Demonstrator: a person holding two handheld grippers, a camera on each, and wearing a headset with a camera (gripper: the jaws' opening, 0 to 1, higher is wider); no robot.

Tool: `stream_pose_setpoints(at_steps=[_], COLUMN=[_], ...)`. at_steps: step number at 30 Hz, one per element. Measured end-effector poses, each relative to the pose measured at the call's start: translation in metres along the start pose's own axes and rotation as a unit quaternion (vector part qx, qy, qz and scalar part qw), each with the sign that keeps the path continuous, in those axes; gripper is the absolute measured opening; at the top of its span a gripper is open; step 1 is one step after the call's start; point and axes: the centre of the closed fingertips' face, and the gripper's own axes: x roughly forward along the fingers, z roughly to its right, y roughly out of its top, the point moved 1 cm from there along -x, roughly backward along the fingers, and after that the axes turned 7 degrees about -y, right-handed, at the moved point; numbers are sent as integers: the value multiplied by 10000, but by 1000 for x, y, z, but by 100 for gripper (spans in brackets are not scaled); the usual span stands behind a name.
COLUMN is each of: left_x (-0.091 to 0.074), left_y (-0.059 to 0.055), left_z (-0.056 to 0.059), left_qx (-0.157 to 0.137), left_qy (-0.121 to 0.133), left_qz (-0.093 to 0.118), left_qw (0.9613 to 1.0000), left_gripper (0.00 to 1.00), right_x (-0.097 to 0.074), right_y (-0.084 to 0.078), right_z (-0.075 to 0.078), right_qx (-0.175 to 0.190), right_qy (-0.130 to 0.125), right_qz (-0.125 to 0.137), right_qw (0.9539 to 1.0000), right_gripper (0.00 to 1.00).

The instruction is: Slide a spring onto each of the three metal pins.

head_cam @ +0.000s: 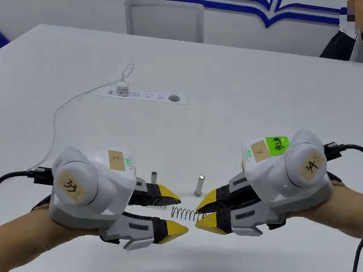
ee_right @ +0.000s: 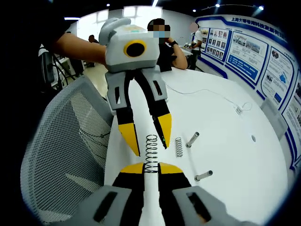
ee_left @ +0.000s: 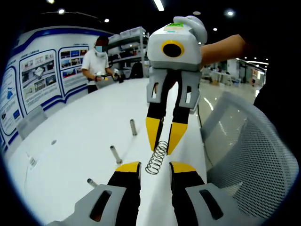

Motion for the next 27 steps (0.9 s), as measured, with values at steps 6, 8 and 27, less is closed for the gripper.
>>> stream_pose_setpoints(at_steps=[6, 8, 27], left_x=[-1, -1, -2], left_y=[-1, 0, 11], left_z=[3, 3, 6], left_qx=[30, 30, 704], left_qy=[-32, -17, -131], left_qz=[-63, -62, -101], left_qw=[10000, 10000, 9974], left_gripper=[20, 18, 10], right_x=[1, 2, -6], right_y=[0, 1, 5], right_z=[-2, -3, 2], right_qx=[-54, -88, -40], right_qy=[91, 134, 104], right_qz=[-9, -13, 315], right_qw=[9999, 9999, 9994], right_gripper=[11, 11, 14])
